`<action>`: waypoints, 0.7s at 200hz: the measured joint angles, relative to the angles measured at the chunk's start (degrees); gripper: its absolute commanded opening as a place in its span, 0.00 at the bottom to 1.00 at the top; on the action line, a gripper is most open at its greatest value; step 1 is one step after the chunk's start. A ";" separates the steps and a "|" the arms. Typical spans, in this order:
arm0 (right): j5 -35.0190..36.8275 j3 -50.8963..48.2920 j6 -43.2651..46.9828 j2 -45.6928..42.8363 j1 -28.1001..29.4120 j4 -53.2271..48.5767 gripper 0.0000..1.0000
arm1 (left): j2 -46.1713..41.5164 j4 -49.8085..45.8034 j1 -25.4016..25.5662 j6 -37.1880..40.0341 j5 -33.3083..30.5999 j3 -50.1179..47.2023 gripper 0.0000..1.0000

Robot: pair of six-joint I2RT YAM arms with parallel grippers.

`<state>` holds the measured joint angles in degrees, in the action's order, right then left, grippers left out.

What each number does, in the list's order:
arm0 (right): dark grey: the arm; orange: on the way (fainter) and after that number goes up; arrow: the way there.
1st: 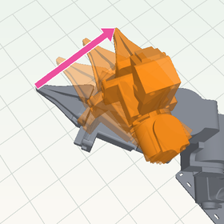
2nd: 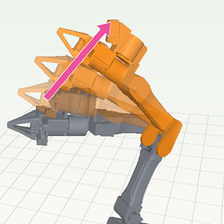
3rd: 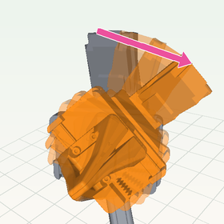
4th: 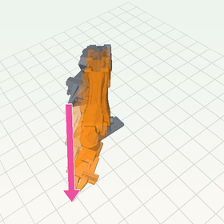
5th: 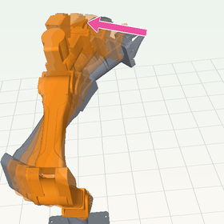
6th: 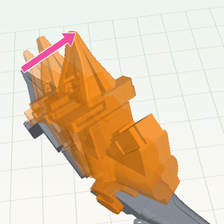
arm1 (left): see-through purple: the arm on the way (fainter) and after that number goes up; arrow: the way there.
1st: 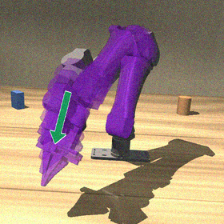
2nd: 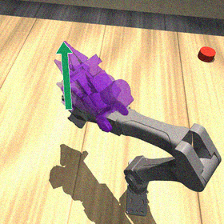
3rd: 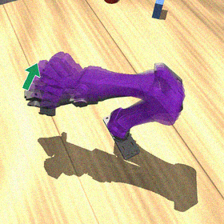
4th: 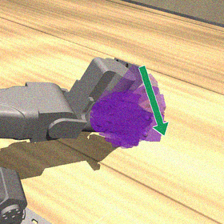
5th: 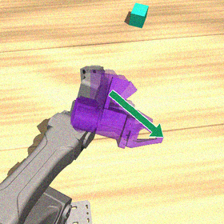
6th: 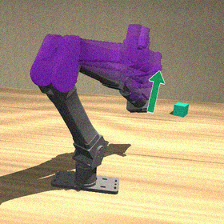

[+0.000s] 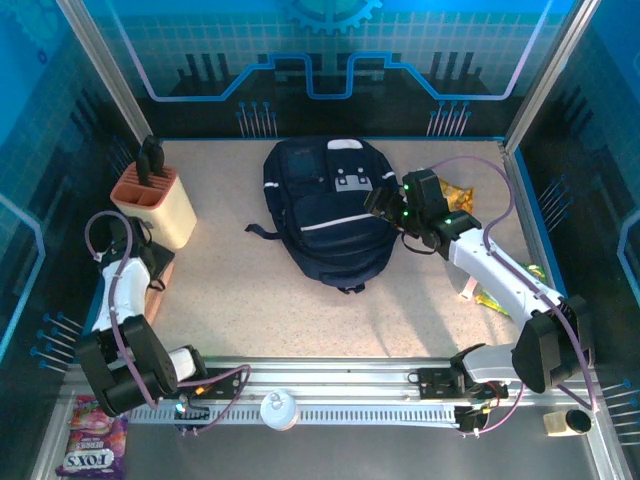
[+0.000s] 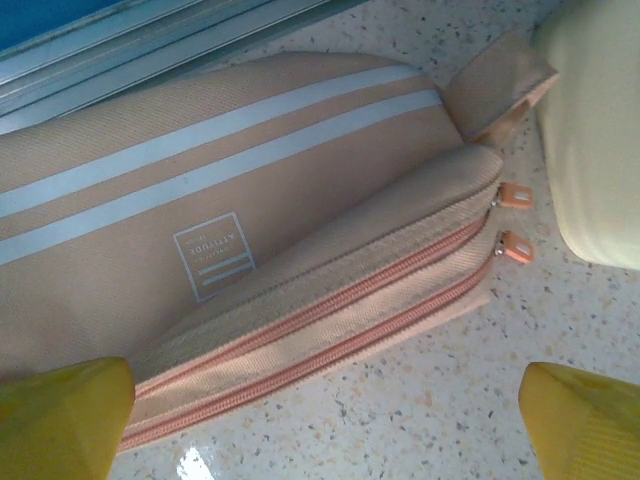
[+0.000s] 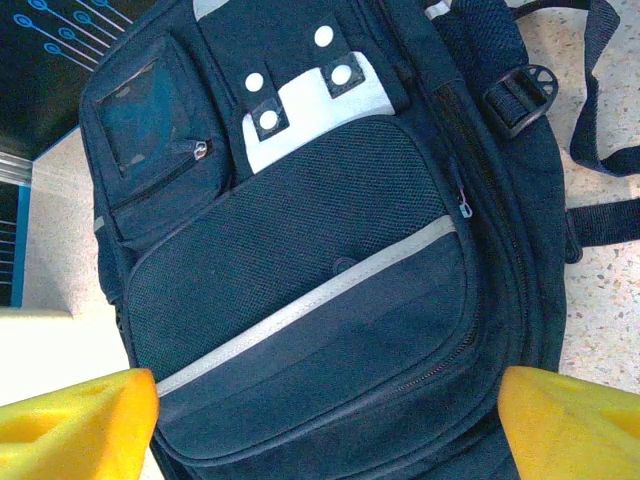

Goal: Pack books, pencil case, and school supplies into a backpack

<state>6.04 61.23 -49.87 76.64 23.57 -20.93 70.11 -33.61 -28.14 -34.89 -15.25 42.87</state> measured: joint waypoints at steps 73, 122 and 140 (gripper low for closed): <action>0.00 0.00 -0.22 0.04 0.00 0.00 0.89 | 2.64 3.52 2.47 -2.73 2.49 -5.77 0.98; -0.04 -0.04 -0.68 0.04 0.00 0.70 0.88 | -0.22 3.30 15.54 -8.59 6.14 -7.91 0.96; -0.04 -0.15 -0.68 0.04 0.00 0.90 0.88 | -0.52 3.39 19.80 -10.84 7.45 -8.00 0.94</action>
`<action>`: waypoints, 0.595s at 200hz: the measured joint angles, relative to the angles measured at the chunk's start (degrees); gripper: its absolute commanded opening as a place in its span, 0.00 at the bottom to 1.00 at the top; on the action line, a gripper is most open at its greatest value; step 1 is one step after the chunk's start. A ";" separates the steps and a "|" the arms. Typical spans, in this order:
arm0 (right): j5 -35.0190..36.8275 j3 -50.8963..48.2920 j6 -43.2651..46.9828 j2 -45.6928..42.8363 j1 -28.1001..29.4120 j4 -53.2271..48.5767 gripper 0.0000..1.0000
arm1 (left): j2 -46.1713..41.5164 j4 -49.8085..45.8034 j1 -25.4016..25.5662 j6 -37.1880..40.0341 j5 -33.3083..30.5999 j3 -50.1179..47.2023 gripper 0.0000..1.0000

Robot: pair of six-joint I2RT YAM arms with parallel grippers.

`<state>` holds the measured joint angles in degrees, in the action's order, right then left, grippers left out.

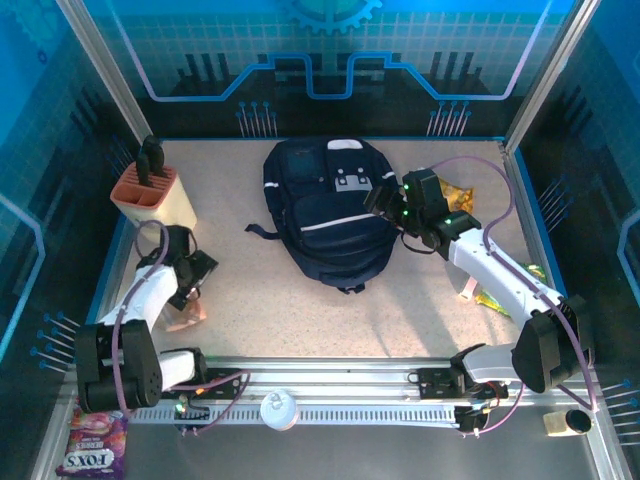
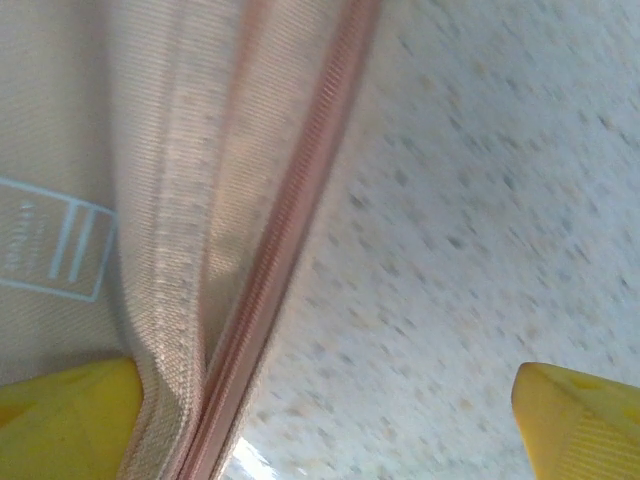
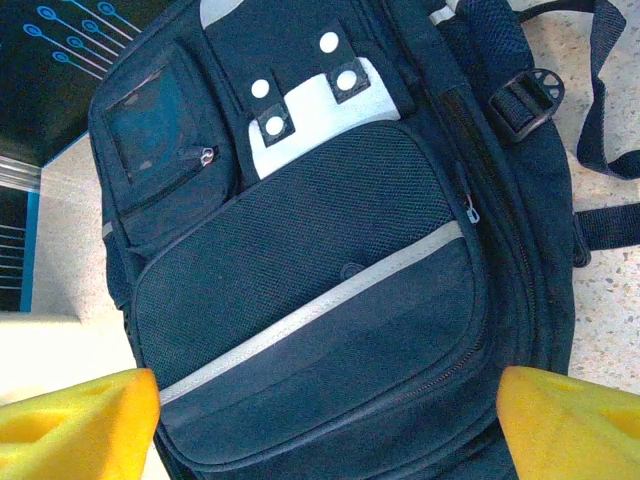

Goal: Pack books, pencil case, and school supplies into a backpack

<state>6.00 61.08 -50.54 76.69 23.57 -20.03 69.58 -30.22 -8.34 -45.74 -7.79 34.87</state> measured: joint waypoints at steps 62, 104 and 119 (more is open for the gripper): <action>0.00 -1.09 -0.02 -0.07 0.00 0.37 0.87 | 7.93 1.05 15.72 -3.87 2.29 4.76 0.90; 0.00 -1.53 -0.42 -0.07 0.00 0.59 0.87 | 15.04 1.18 24.20 -3.04 2.78 13.51 0.86; -0.02 -1.66 -0.44 -0.07 0.00 0.61 0.87 | 15.50 0.92 25.18 -1.86 3.15 15.37 0.85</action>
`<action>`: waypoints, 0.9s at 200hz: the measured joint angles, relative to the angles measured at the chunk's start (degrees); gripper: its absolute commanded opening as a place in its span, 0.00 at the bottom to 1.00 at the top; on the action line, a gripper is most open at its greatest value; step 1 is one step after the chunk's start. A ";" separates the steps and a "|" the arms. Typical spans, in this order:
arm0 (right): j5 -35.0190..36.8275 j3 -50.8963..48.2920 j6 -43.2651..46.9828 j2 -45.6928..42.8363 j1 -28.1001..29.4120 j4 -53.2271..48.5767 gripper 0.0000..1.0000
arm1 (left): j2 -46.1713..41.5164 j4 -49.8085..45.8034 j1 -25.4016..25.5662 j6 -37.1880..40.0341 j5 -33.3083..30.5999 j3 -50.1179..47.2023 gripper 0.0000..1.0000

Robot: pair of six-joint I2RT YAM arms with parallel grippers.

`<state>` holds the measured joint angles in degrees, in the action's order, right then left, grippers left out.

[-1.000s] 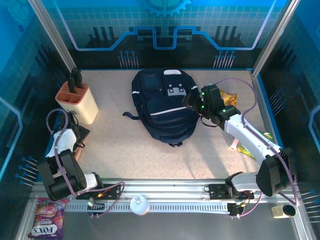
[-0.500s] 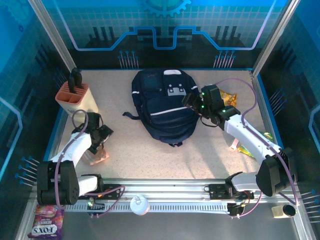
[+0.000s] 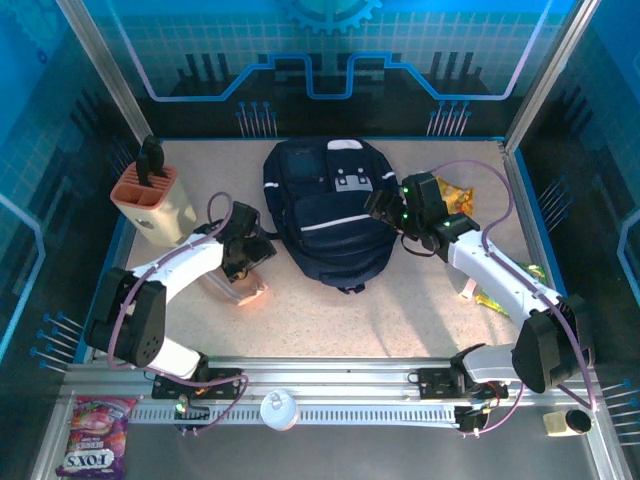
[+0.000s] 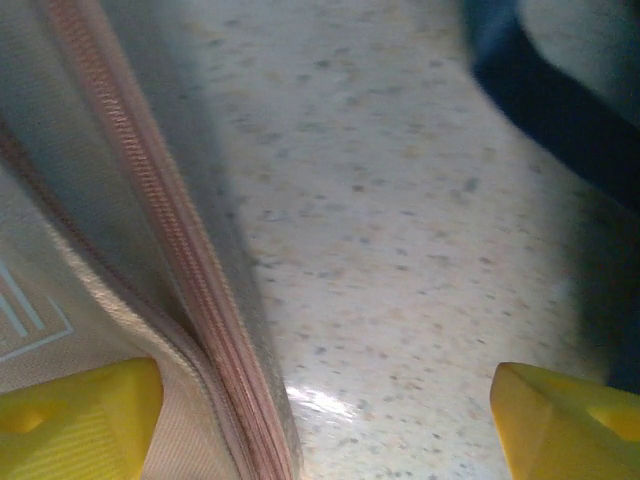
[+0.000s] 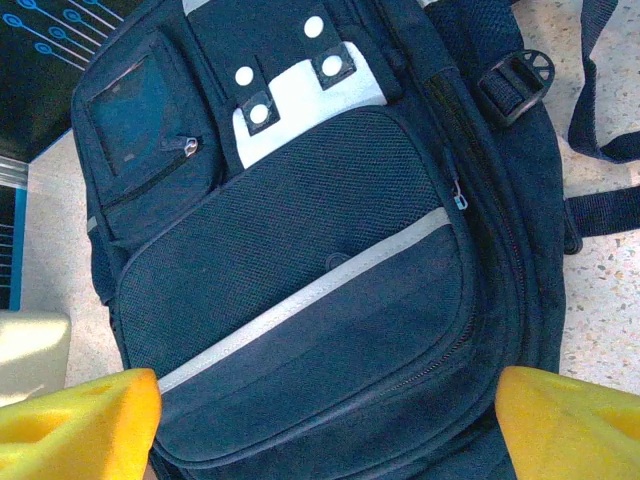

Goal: Pack books, pencil case, and school supplies into a backpack

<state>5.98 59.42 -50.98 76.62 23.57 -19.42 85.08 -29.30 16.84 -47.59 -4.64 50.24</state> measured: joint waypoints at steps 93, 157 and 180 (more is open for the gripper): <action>-2.01 -0.09 0.72 0.85 0.00 0.61 0.88 | -12.90 -5.33 -15.15 4.11 0.87 -5.86 0.65; -2.99 -0.02 0.98 2.29 0.28 0.57 0.88 | -11.78 -3.58 -22.38 4.31 4.33 -13.11 0.60; -3.04 0.17 0.98 2.29 0.44 0.57 0.88 | -10.12 -2.27 -22.86 4.50 4.55 -14.58 0.55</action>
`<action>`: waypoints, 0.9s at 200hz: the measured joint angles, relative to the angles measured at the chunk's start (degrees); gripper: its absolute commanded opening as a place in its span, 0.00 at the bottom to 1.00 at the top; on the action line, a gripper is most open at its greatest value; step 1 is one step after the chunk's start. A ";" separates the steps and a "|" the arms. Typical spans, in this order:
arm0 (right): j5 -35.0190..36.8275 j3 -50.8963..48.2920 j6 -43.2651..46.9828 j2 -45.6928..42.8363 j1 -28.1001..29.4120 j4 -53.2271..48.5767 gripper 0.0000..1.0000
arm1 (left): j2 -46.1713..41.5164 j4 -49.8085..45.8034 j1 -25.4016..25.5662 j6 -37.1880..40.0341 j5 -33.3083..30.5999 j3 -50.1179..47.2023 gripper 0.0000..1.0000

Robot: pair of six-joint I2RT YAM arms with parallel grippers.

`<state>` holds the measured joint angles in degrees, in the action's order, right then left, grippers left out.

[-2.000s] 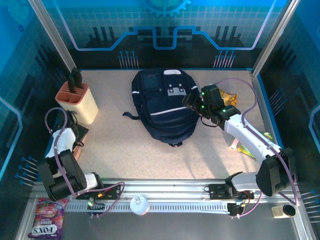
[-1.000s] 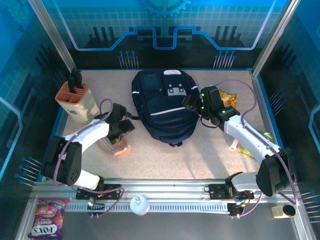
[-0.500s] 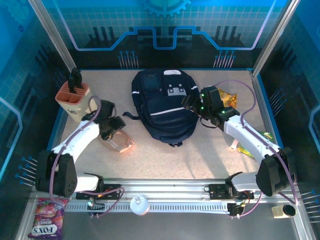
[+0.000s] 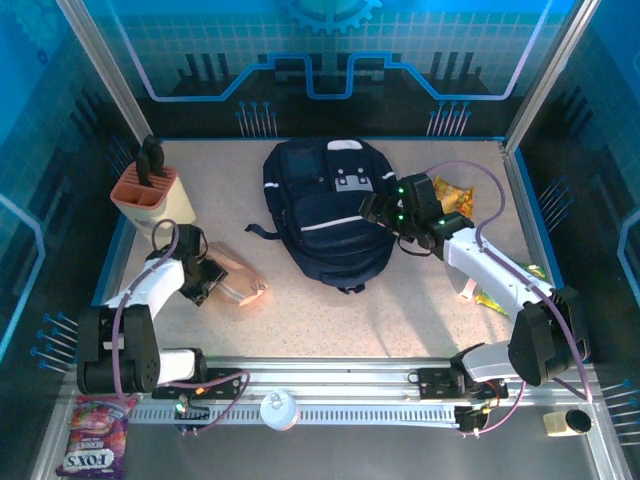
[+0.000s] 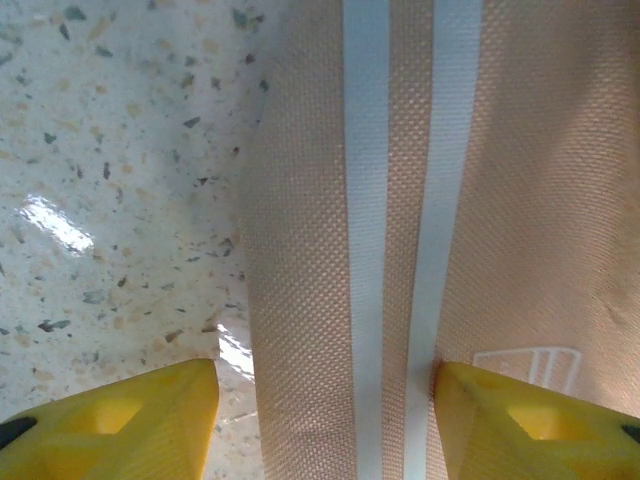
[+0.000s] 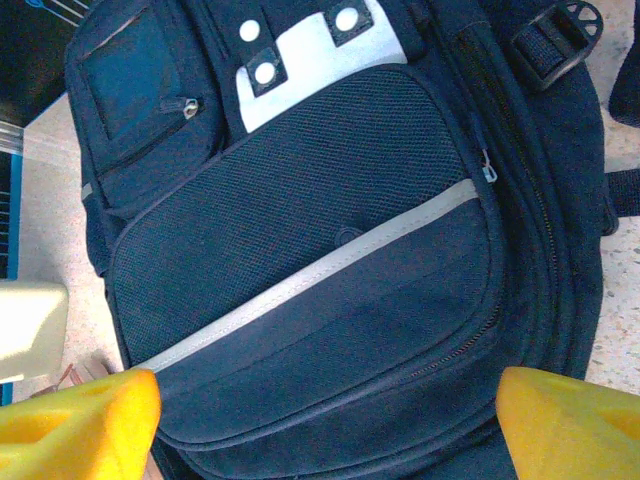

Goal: Pack books, pencil case, and school supplies into a backpack

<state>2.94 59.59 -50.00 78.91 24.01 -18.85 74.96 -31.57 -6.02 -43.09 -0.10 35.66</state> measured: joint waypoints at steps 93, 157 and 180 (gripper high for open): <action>-1.95 1.07 -0.04 1.09 0.37 0.74 0.88 | -3.21 3.13 -0.04 -0.63 4.76 0.11 0.05; -14.23 -0.17 -6.88 3.26 2.89 13.03 0.89 | -10.67 9.29 1.16 -9.62 17.03 6.71 0.05; -17.16 -0.52 -9.64 4.17 6.01 18.62 0.91 | -10.93 16.20 3.41 -16.11 18.60 8.20 0.05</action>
<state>-14.22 59.07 -59.64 83.09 30.02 -0.23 64.03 -15.38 -2.61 -59.20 18.50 43.86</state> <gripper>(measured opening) 0.902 0.064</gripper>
